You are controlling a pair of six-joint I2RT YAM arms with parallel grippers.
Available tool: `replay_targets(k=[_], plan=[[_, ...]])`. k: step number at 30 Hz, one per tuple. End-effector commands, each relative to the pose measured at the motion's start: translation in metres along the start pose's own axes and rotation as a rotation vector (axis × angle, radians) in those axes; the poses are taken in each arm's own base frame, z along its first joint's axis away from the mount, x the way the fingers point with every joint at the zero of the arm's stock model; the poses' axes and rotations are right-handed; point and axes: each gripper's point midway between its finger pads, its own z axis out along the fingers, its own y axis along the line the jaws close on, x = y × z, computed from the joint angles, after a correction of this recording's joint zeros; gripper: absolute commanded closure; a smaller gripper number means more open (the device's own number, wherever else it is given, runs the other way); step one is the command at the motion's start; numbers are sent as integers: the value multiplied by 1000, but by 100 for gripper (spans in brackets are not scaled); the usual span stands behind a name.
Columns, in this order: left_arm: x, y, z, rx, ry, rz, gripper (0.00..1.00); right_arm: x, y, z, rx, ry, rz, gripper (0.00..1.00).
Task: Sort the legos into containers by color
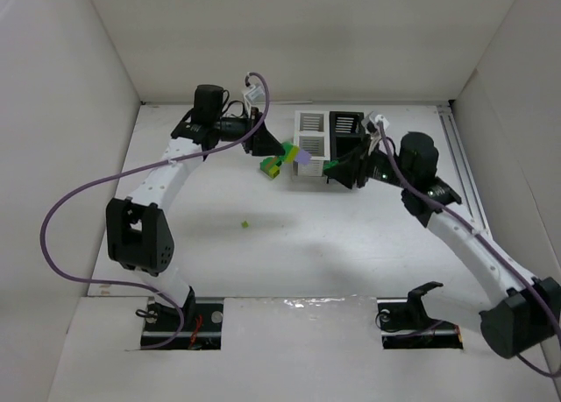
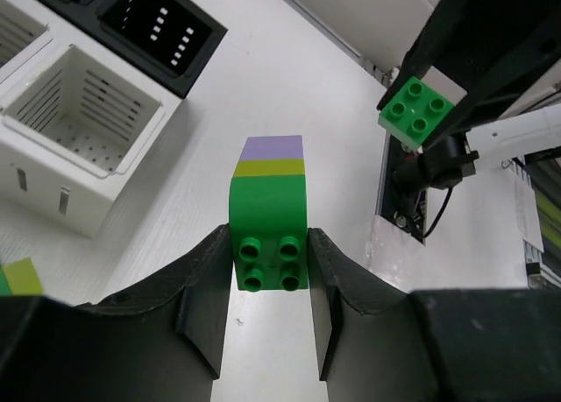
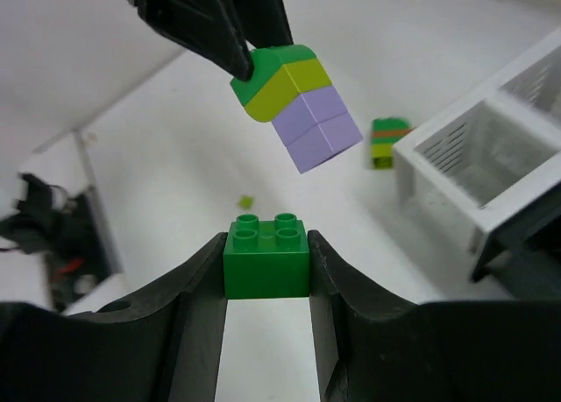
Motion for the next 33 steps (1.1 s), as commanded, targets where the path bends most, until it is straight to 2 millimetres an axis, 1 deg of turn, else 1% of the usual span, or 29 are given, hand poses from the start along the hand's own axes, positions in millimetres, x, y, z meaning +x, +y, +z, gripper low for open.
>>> replay_targets(k=[1, 2, 3, 4, 5, 6, 7, 9, 10, 11, 12, 13, 14, 15, 16, 17, 18, 19, 21, 22, 24, 25, 26, 27, 28, 29, 30, 32, 33], plan=[[-18, -14, -15, -38, -62, 114, 100, 3, 15, 3, -199, 116, 387, 100], [-20, -11, -19, -48, -72, 120, 100, 0, 10, 4, -214, 129, 435, 100], [-17, -12, -19, -48, -70, 103, 100, -3, 4, 4, -226, 136, 481, 100], [-15, -9, -19, -59, -71, 103, 100, -8, -3, 8, -215, 136, 519, 100], [-16, -6, -22, -67, -76, 101, 100, -15, -3, 10, -216, 129, 564, 100], [-15, -6, -23, -76, -76, 99, 100, -22, -9, 11, -211, 109, 549, 100], [-17, -3, -23, -91, -83, 107, 100, -37, -18, 15, -160, 73, 531, 100], [-15, -1, -25, -121, -90, 111, 100, -44, -47, 23, 6, 40, 558, 100], [-17, 1, -25, -133, -97, 120, 100, -54, -66, 23, 93, -9, 521, 100], [-16, 1, -26, -145, -99, 120, 100, -72, -77, 24, 141, -54, 467, 100], [-14, 2, -25, -145, -99, 120, 100, -77, -93, 25, 228, -77, 425, 100], [-17, 2, -27, -158, -105, 127, 100, -96, -114, 18, 359, -146, 392, 100], [-17, 2, -27, -158, -105, 127, 100, -101, -122, 20, 410, -166, 368, 100], [-14, 5, -27, -169, -102, 119, 100, -102, -138, 24, 484, -171, 329, 100], [-14, 6, -27, -178, -105, 110, 100, -100, -150, 25, 563, -162, 315, 100], [-14, 6, -27, -178, -105, 109, 100, -104, -167, 21, 670, -188, 292, 100], [-14, 6, -27, -178, -105, 109, 100, -98, -178, 23, 708, -176, 287, 100], [-14, 9, -26, -178, -105, 109, 100, -102, -183, 24, 725, -193, 282, 100], [-14, 12, -26, -197, -108, 109, 100, -101, -193, 26, 760, -190, 284, 100], [-19, 11, -27, -197, -117, 124, 100, -90, -201, 31, 779, -168, 293, 100], [-19, 18, -29, -214, -118, 114, 100, -86, -209, 36, 793, -149, 289, 100], [-20, 20, -28, -214, -118, 114, 100, -79, -215, 42, 799, -128, 296, 100], [-24, 18, -29, -213, -123, 123, 100, -78, -218, 45, 800, -125, 297, 100], [-22, 22, -27, -214, -119, 116, 100, -73, -224, 44, 806, -108, 306, 100], [-27, 23, -31, -222, -126, 130, 100, -74, -229, 44, 805, -102, 311, 100], [-26, 21, -31, -211, -125, 131, 100, -62, -236, 50, 812, -74, 321, 100], [-25, 27, -32, -220, -125, 121, 100, -58, -242, 49, 825, -61, 329, 100], [-25, 27, -32, -220, -125, 121, 100, -61, -250, 51, 833, -66, 330, 100], [-26, 29, -35, -227, -129, 119, 100, -53, -255, 55, 838, -46, 337, 100]])
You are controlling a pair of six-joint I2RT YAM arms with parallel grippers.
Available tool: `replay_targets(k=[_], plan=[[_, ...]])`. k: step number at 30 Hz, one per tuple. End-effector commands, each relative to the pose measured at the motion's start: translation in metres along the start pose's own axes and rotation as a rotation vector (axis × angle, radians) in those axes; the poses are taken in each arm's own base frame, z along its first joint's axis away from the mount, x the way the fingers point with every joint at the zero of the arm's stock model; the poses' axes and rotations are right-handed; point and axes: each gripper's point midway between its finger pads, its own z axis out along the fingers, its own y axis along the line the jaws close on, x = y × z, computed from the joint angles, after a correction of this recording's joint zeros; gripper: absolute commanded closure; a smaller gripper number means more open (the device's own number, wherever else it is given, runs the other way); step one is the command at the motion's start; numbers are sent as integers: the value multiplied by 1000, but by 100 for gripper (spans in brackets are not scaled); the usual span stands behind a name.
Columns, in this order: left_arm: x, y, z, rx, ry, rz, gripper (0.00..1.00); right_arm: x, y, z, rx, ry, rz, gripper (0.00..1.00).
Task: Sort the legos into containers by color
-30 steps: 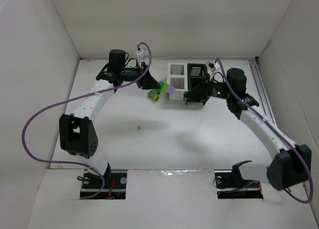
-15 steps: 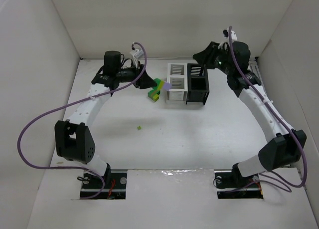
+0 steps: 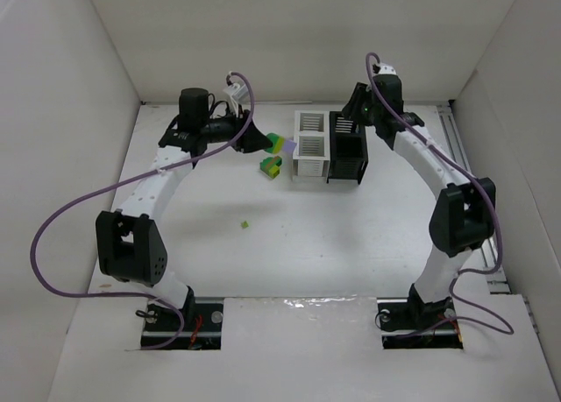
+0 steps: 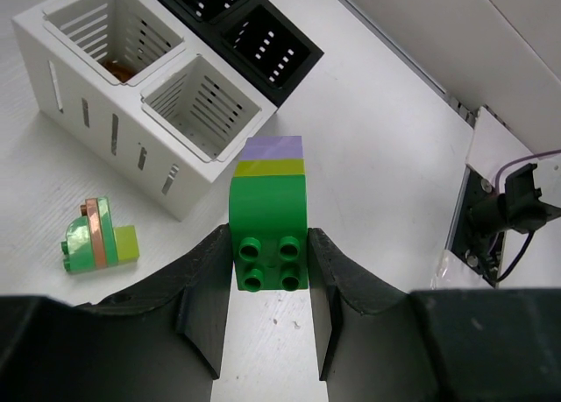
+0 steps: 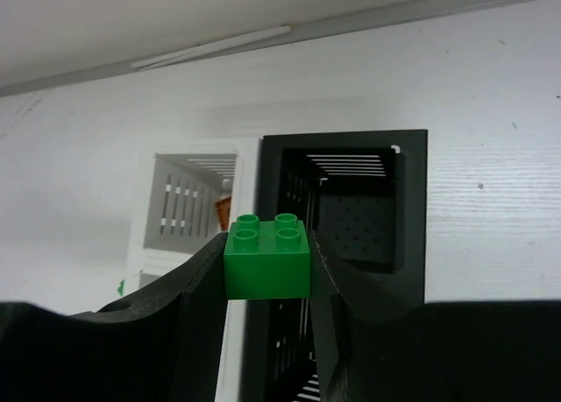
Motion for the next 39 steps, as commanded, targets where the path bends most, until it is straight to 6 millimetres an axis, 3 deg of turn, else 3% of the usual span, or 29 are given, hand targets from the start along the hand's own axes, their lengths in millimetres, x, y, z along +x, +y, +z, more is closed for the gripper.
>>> replay_targets(k=[1, 3, 16, 20, 21, 24, 28, 30, 32, 33, 35, 36, 37, 38, 39], plan=[[-22, -1, -6, 4, -50, 62, 100, -39, 3, -3, 8, -81, -2, 100], [-22, -1, -6, 4, -50, 62, 100, -38, 2, 4, 10, -77, -14, 92], [-20, 6, -7, -5, -49, 63, 100, -16, -9, 22, 41, -28, -26, 86], [-21, 6, -6, -6, -41, 63, 100, -13, -14, 28, 45, -18, -33, 68], [-21, 6, -6, -6, -41, 63, 100, -12, -13, 28, 35, -13, -33, 56], [-21, 6, -6, -6, -41, 63, 100, -10, -8, 28, 9, -3, -33, 41], [-21, 4, -3, 39, -44, 58, 100, -15, 5, 8, -78, 0, -39, 27], [-24, 2, -4, 73, -50, 67, 100, -17, 5, -2, -178, 20, -25, 27], [-27, 1, -4, 83, -60, 86, 100, -32, 18, -26, -313, -6, -44, 31], [-27, -1, -5, 83, -65, 94, 100, -26, 33, -47, -516, 53, -60, 32], [-26, -2, -5, 84, -74, 96, 100, -18, 51, -77, -734, 117, -82, 34], [-28, -9, -7, 108, -80, 112, 100, -6, 68, -101, -890, 211, -72, 34], [-28, -12, -8, 124, -77, 113, 100, -8, 76, -113, -960, 233, -86, 33], [-23, -18, -8, 171, -68, 113, 100, 2, 84, -127, -1054, 294, -75, 30], [-24, -24, -9, 207, -72, 130, 100, 2, 84, -127, -1057, 290, -83, 30]])
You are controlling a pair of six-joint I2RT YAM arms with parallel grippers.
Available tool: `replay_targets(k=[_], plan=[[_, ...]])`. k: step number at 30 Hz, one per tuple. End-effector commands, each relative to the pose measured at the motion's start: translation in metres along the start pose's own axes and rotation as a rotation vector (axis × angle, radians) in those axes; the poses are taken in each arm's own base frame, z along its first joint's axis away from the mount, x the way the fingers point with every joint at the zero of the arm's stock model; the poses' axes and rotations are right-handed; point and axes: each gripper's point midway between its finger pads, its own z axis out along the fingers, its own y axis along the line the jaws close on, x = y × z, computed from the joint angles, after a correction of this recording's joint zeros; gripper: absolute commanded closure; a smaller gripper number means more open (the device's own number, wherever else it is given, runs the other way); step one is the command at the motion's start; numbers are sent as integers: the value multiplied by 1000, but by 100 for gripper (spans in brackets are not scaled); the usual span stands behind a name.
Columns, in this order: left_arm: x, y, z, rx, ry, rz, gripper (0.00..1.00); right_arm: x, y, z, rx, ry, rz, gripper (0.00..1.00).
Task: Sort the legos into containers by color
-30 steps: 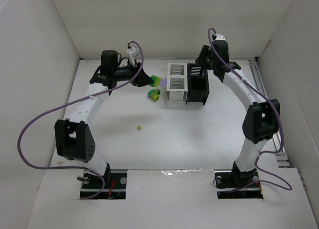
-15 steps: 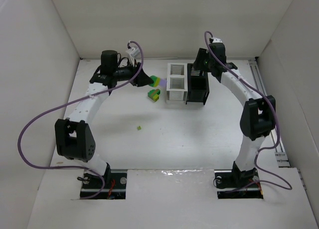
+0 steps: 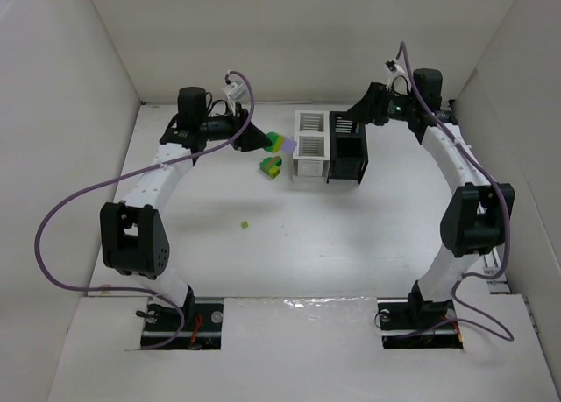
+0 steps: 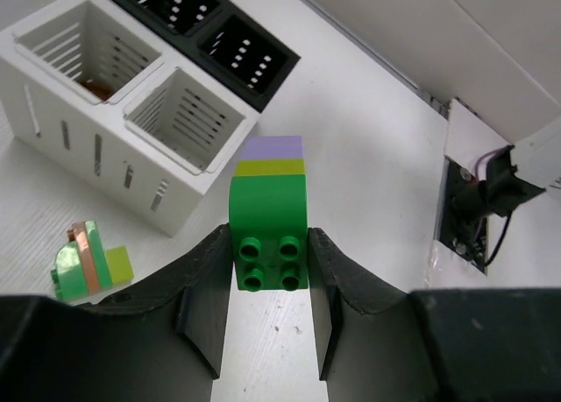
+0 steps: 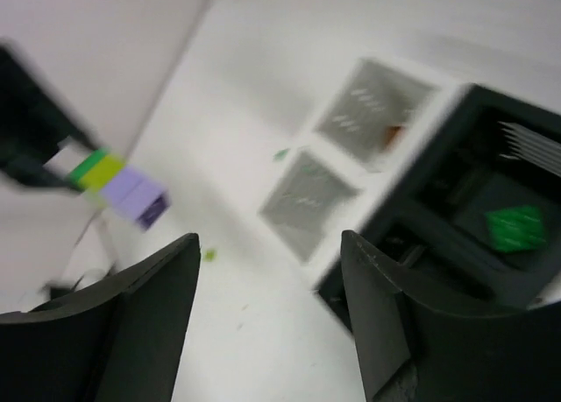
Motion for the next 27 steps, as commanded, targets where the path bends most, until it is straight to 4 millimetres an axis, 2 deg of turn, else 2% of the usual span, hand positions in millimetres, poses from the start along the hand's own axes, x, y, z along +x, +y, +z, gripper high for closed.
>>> replay_targets(k=[1, 3, 4, 5, 8, 10, 12, 19, 23, 26, 27], plan=[[-21, -39, -9, 171, -47, 127, 100, 24, 104, -22, -494, 156, -94, 29], [-19, -51, -11, 246, -49, 118, 100, 35, 123, -22, -563, 181, -139, 28], [-16, -58, -12, 306, -34, 103, 100, 44, 140, -20, -604, 205, -157, 28], [-13, -66, -11, 341, -20, 90, 100, 50, 145, -18, -617, 220, -163, 26], [-11, -72, -10, 379, -3, 91, 100, 70, 166, -12, -660, 255, -222, 23], [-10, -81, -6, 391, 0, 125, 100, 73, 174, -10, -681, 258, -255, 21], [-10, -81, -7, 372, -5, 128, 100, 76, 185, -10, -712, 268, -267, 21], [-8, -83, -4, 380, -2, 126, 100, 92, 193, -10, -732, 309, -267, 20], [-9, -85, -5, 389, -2, 125, 100, 100, 196, -9, -728, 324, -311, 29], [-10, -85, -5, 390, -5, 134, 100, 106, 194, -8, -717, 331, -350, 39], [-10, -85, -5, 390, -5, 134, 100, 106, 192, -7, -710, 327, -362, 47]])
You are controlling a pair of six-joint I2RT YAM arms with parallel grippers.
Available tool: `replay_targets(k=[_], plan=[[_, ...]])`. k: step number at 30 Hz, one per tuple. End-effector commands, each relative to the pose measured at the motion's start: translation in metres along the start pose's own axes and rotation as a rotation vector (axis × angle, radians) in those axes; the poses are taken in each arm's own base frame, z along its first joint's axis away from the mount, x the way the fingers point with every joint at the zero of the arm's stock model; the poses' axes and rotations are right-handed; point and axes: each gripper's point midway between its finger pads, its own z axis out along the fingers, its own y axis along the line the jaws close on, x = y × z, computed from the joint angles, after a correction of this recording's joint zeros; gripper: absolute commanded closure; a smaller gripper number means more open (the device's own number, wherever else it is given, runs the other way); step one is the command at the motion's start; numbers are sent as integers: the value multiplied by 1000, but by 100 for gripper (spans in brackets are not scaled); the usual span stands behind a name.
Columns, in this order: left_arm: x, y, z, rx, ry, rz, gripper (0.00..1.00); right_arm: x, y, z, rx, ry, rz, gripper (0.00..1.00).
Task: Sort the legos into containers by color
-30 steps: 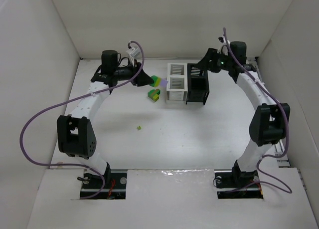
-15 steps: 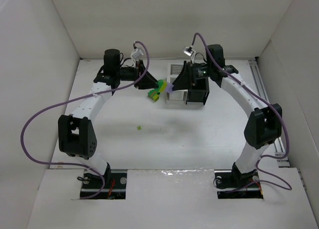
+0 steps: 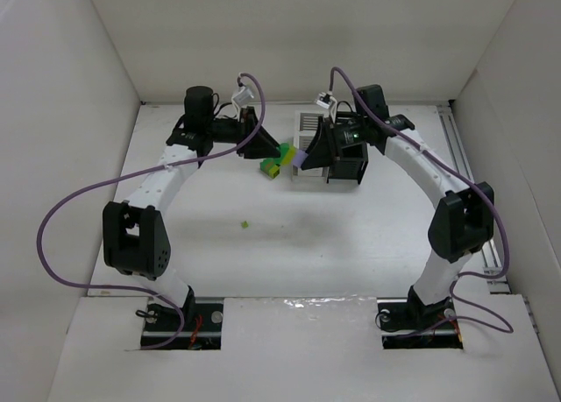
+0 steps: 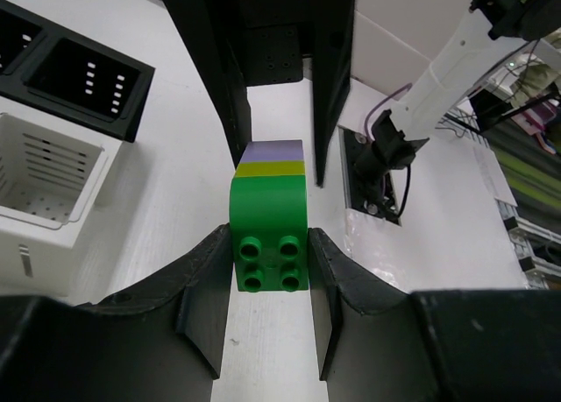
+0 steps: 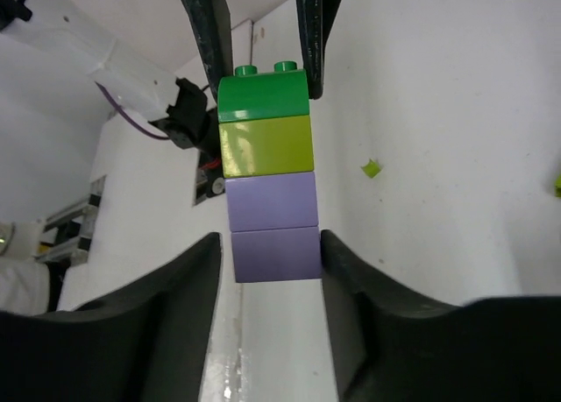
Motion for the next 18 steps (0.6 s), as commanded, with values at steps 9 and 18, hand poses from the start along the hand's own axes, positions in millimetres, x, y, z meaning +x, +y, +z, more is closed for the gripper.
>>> replay_targets(k=[9, 18], plan=[[-12, -21, -2, 36, -16, 121, 100, -15, 26, -3, 31, 8, -208, 100], [-21, -11, -25, -28, -51, 146, 100, 35, 3, -32, 124, 99, -174, 100]])
